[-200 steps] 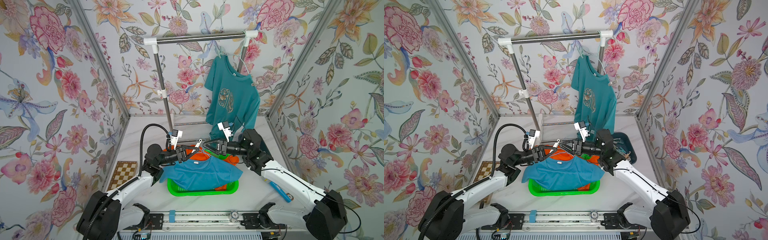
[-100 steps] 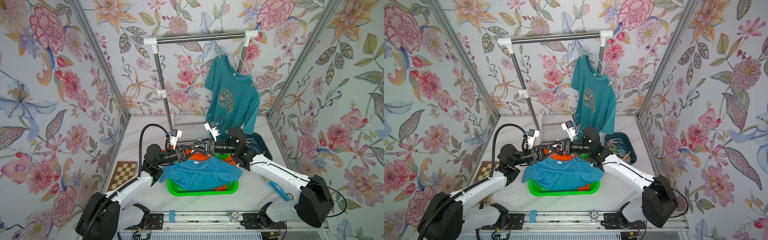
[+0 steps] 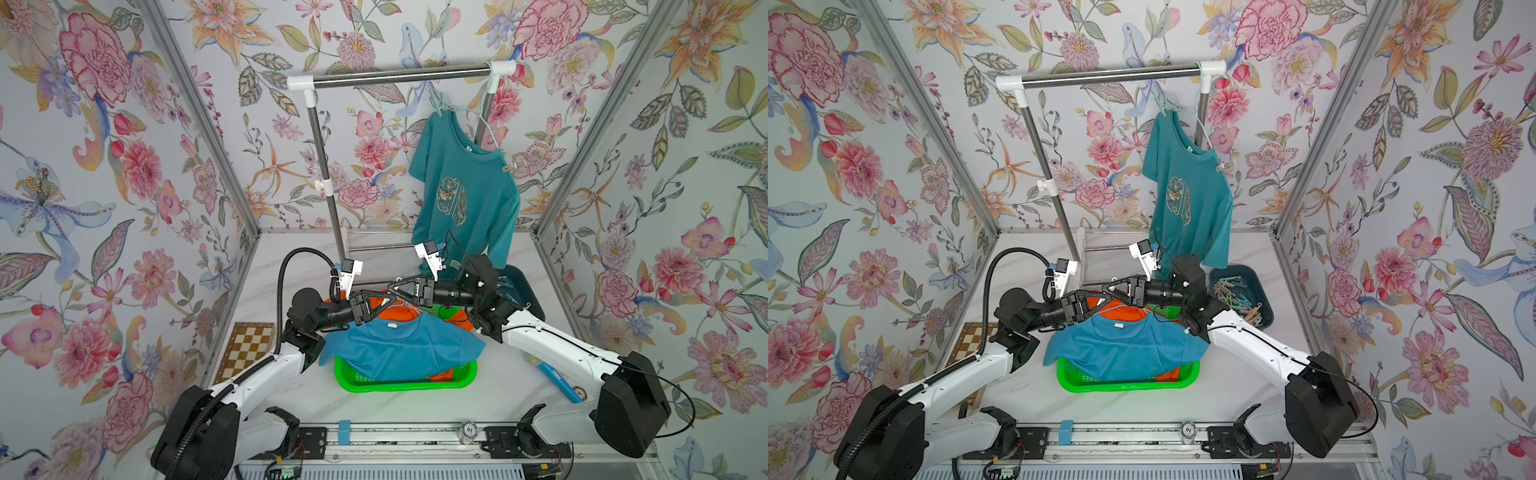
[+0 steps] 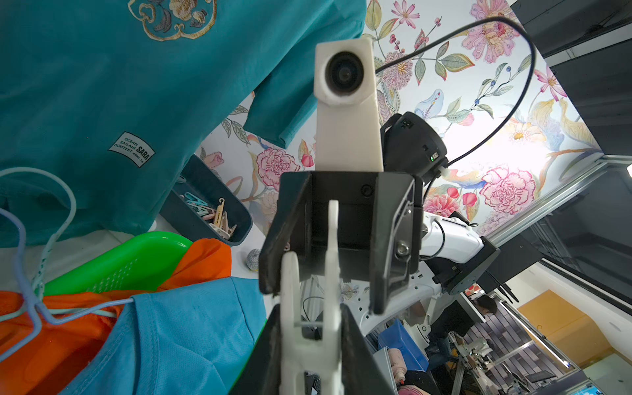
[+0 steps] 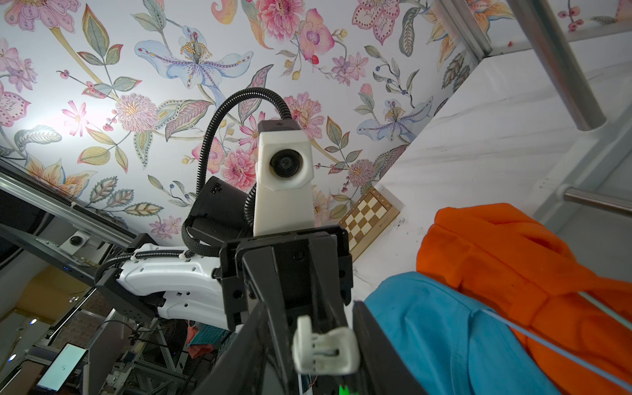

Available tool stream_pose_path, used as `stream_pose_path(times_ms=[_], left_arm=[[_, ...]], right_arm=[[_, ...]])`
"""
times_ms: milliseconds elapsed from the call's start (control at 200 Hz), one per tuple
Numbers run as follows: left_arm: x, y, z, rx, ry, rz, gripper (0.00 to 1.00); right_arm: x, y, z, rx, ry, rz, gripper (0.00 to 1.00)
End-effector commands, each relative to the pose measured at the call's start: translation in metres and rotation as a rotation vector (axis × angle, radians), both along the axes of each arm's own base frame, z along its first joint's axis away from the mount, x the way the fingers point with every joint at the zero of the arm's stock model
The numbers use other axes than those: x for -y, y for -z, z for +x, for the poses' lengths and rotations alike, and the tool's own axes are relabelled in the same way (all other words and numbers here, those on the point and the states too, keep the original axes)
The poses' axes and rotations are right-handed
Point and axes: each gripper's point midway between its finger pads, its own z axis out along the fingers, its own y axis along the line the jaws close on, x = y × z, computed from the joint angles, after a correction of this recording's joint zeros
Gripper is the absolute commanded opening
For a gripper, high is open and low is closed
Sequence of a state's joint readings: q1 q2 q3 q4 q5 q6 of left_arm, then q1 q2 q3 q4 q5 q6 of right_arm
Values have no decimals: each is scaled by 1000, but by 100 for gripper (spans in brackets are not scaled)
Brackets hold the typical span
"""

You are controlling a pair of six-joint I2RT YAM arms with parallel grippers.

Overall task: Use clothespins to secure the t-shirt on both sides of the hanger
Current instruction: Open the clothespin.

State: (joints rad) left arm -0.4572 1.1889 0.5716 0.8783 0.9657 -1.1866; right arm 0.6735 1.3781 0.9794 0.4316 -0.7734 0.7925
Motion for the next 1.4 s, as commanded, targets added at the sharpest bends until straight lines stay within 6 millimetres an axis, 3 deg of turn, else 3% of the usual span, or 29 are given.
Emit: stream_pose_path(times_ms=[0,220,505,566,656,676,711,906,1066,1276,1331,1391], left_arm=[[-4,-4,-2,13,-1,-9,19],[-3,-4,0,2,4,-20,22],[-3,-6,1,-4,5,-28,39],[-3,-6,1,-9,7,-28,51],[-4,-8,1,-7,7,-31,96],[-4,-8,1,-7,4,-31,100],[-7,-10,2,-5,-4,-29,100],[-33,-2,15,17,-108,80,100],[-55,39,42,44,-264,415,100],[-61,92,65,61,-296,833,100],[-53,101,65,88,-273,916,89],[-47,110,68,97,-254,976,69]], right_arm=[[3,-8,-3,40,-1,20,33],[5,-8,-3,52,10,14,25],[6,-10,-1,56,20,17,13],[7,-11,0,58,23,21,13],[11,-13,2,58,32,25,12],[11,-14,1,57,30,26,11],[22,-14,13,56,67,26,11],[57,-27,31,76,138,25,10],[90,-37,30,106,191,0,9],[120,-49,6,171,237,-59,8],[127,-52,1,187,253,-57,8],[133,-53,-3,196,268,-54,9]])
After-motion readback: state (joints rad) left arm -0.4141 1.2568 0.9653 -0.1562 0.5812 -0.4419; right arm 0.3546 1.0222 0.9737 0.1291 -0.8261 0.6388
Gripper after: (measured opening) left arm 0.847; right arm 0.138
